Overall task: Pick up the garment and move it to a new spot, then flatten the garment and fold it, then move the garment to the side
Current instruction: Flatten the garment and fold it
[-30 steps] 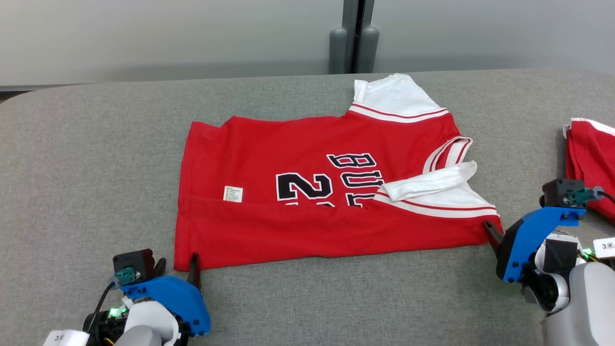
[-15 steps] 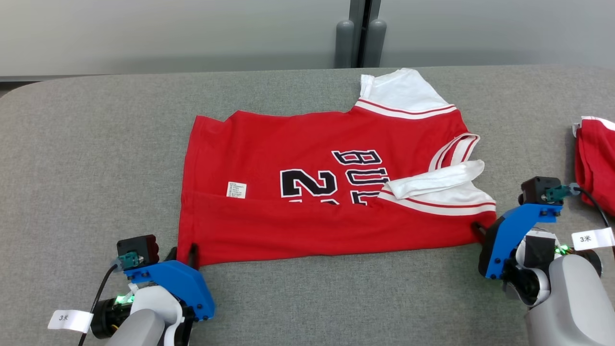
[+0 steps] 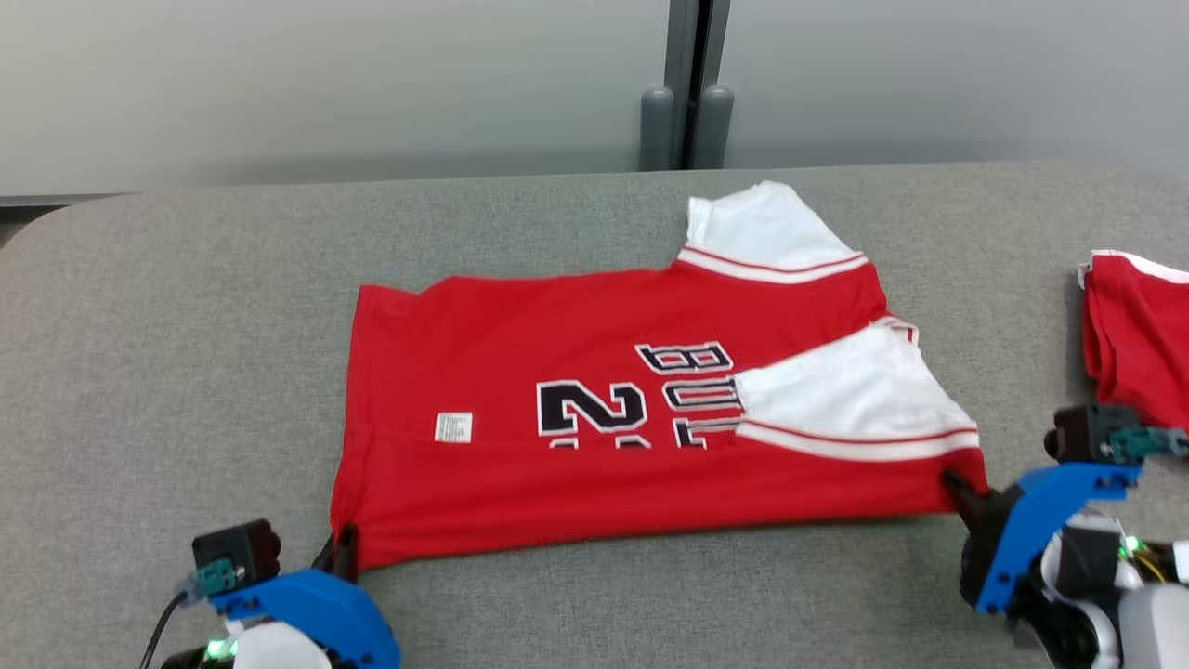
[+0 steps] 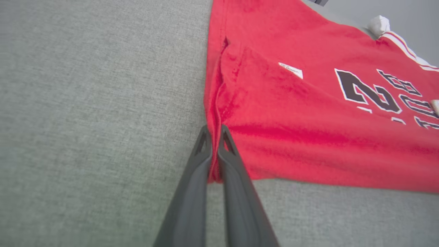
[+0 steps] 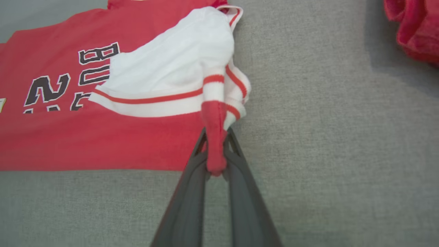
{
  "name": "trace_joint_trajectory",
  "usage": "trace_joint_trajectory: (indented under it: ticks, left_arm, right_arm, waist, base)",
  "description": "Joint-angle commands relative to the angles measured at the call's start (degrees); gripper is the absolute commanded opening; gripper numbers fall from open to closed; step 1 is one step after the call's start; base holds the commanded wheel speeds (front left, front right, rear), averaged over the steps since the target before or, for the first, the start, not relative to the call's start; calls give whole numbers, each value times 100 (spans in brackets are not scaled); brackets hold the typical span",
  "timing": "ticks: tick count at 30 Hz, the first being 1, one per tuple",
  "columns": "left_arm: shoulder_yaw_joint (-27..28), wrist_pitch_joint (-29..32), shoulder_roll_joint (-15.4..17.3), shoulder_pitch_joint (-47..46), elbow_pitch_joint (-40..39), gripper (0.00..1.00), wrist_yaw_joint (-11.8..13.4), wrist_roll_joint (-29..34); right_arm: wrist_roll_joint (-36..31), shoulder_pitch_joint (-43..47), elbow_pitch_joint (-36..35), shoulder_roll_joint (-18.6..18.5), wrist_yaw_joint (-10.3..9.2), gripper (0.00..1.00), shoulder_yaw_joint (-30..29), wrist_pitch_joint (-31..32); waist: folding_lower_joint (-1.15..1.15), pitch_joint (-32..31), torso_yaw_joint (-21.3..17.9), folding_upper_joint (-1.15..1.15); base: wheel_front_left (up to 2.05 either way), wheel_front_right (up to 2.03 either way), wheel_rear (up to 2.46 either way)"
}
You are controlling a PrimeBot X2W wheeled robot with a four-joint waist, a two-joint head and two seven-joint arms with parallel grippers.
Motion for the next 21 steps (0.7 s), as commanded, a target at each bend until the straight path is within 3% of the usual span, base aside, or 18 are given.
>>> trace_joint_trajectory:
  ticks: [1, 8, 13, 14, 15, 16, 21]
  left_arm:
    - [66, 28, 126, 252, -304, 0, 153, -29]
    - [150, 305, 478, 1255, -1593, 0, 772, -86]
    - [193, 506, 647, 1659, -1981, 0, 1003, -173]
    - [178, 556, 674, 1702, -2022, 40, 1021, -189]
    - [173, 581, 694, 1718, -2069, 98, 1034, -197]
    - [171, 593, 707, 1728, -2109, 100, 1042, -197]
    - [147, 687, 790, 1504, -2239, 100, 981, -144]
  right_arm:
    - [130, 348, -307, -24, 0, 0, -56, 84]
    - [556, 1418, -1184, -24, 0, 0, -132, 365]
    - [782, 1835, -1291, -24, 0, 0, -109, 419]
    - [813, 1878, -1281, -24, 0, 30, -95, 414]
    - [825, 1896, -1285, -24, 0, 87, -93, 397]
    - [834, 1886, -1284, -25, 0, 100, -109, 360]
    - [593, 1458, -1477, -19, 2, 100, -13, 433]
  waist:
    - [0, -55, -10, 0]
    - [0, -179, -49, 0]
    - [0, -205, -69, 0]
    - [0, -208, -74, 0]
    - [0, -206, -76, 0]
    - [0, -201, -78, 0]
    - [0, -122, -78, 0]
  base:
    - [0, 0, 0]
    - [0, 0, 0]
    - [0, 0, 0]
    - [0, 0, 0]
    - [0, 0, 0]
    - [0, 0, 0]
    - [0, 0, 0]
